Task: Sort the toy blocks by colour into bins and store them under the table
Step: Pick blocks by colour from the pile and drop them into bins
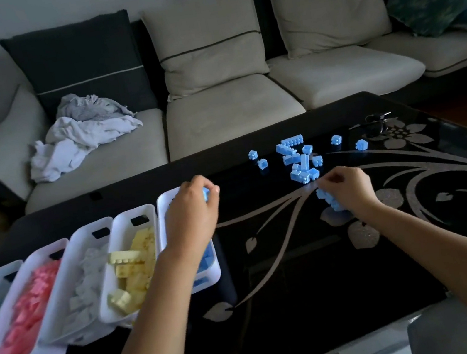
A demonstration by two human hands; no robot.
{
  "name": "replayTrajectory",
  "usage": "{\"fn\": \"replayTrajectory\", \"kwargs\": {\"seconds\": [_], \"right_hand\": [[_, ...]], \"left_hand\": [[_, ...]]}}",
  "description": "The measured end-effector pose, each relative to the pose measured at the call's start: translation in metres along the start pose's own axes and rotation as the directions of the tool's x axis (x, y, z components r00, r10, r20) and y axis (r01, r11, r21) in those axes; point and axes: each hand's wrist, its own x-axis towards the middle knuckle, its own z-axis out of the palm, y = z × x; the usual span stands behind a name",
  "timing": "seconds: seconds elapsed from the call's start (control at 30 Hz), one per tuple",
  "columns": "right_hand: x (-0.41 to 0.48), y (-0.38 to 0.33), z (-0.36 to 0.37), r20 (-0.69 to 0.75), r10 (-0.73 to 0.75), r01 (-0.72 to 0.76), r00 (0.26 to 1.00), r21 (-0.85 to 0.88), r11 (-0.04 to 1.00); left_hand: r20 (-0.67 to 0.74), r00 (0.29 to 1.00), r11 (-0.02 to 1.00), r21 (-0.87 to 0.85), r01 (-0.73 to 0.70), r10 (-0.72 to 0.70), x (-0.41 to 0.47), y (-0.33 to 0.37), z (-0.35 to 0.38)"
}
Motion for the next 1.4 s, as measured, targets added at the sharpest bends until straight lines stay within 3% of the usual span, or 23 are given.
{"fn": "replayTrajectory", "kwargs": {"seconds": [0.17, 0.23, 0.3, 0.37, 0.43, 0.5, 0.6, 0.7, 0.9, 1.03, 1.2, 1.4], "right_hand": [[-0.001, -0.007, 0.005, -0.007, 0.134, -0.134, 0.991, 0.015, 0.991], [0.000, -0.014, 0.008, 0.031, 0.279, -0.279, 0.960, 0.188, 0.942], [0.001, -0.020, 0.011, 0.193, 0.404, -0.446, 0.894, 0.465, 0.765], [0.004, -0.031, 0.017, 0.383, 0.418, -0.561, 0.824, 0.656, 0.505], [0.002, -0.052, 0.026, 0.496, 0.415, -0.624, 0.763, 0.732, 0.273], [-0.005, -0.082, 0.039, 0.573, 0.369, -0.662, 0.732, 0.726, 0.186], [-0.011, -0.122, 0.062, 0.613, 0.281, -0.674, 0.738, 0.652, 0.348], [-0.017, -0.152, 0.087, 0.586, 0.264, -0.614, 0.766, 0.548, 0.568], [-0.036, -0.189, 0.133, 0.461, 0.117, -0.269, 0.880, 0.279, 0.922], [-0.038, -0.192, 0.149, 0.452, -0.004, -0.132, 0.892, 0.269, 0.954], [-0.041, -0.194, 0.144, 0.577, -0.047, -0.190, 0.816, 0.344, 0.920], [-0.019, -0.168, 0.102, 0.513, -0.092, -0.138, 0.853, 0.393, 0.909]], "left_hand": [[0.051, 0.992, 0.978, 0.177, 0.108, -0.119, -0.018, -0.052, -0.012], [0.080, 0.987, 0.975, 0.188, 0.121, -0.138, -0.026, -0.064, -0.011], [0.109, 0.986, 0.979, 0.175, 0.108, -0.128, -0.032, -0.070, -0.010], [0.132, 0.989, 0.989, 0.136, 0.052, -0.071, -0.034, -0.071, -0.010], [0.145, 0.989, 0.997, 0.077, 0.003, -0.014, -0.032, -0.072, -0.010], [0.156, 0.988, 1.000, 0.012, -0.021, 0.018, -0.030, -0.074, -0.010], [0.137, 0.990, 0.996, -0.083, -0.017, 0.028, -0.031, -0.075, -0.009], [0.016, 0.999, 0.993, -0.111, 0.031, -0.029, -0.036, -0.078, -0.009], [0.010, 0.987, 0.977, -0.139, 0.159, -0.159, -0.042, -0.089, -0.011], [0.019, 0.988, 0.981, -0.122, 0.152, -0.151, -0.041, -0.088, -0.011], [0.022, 0.992, 0.989, -0.083, 0.122, -0.121, -0.040, -0.088, -0.011], [-0.016, 0.995, 0.989, -0.111, 0.097, -0.099, -0.037, -0.064, -0.016]]}}
